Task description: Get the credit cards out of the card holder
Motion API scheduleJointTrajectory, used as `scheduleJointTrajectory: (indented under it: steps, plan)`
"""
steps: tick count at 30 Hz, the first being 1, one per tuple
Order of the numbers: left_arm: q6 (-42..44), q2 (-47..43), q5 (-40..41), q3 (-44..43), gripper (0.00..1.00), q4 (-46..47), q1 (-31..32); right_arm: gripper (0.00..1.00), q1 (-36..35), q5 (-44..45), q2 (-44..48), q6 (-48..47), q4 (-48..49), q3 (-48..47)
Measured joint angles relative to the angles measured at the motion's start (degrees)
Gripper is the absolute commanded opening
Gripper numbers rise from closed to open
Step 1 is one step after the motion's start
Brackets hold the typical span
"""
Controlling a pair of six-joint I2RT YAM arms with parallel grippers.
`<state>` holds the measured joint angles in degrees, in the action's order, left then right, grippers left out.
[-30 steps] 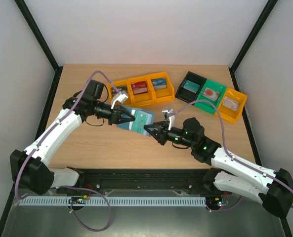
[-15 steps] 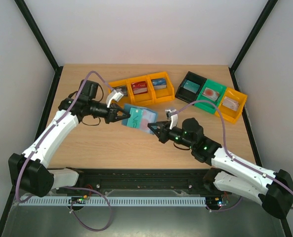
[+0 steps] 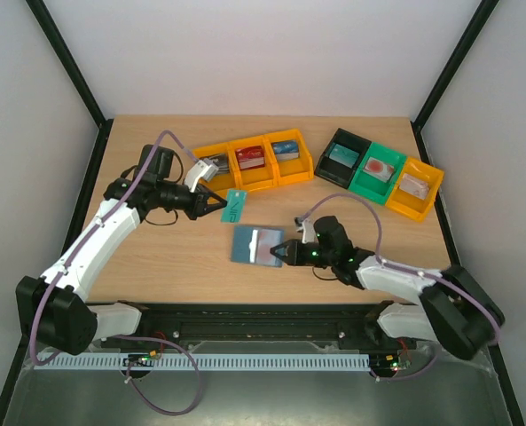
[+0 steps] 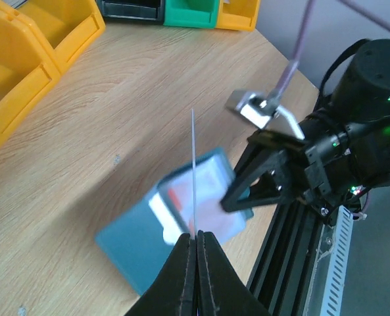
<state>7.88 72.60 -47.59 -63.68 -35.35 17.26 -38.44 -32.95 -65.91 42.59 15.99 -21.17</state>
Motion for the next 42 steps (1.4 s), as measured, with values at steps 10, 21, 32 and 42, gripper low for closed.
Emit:
scheduleJointTrajectory:
  steps: [10, 21, 32, 42]
  plan:
    - [-0.35, -0.61, -1.29, 0.11, 0.02, 0.37, -0.31, 0.99, -0.17, -4.96, -16.00, -0.28, -3.45, -9.11]
    - [-0.63, -0.61, -5.01, 0.11, 0.02, 0.31, -0.33, 0.96, -0.28, 10.86, 2.73, -3.43, -10.27, -12.76]
    - [-0.61, -0.63, -15.32, 0.11, 0.02, -0.13, -0.83, 0.32, -4.61, -6.80, -4.61, 5.46, 26.47, -8.37]
    - [-0.70, -0.63, -19.74, 1.05, 0.20, -0.09, -0.96, 0.02, -5.49, -12.50, -7.23, 8.39, 34.58, -10.34]
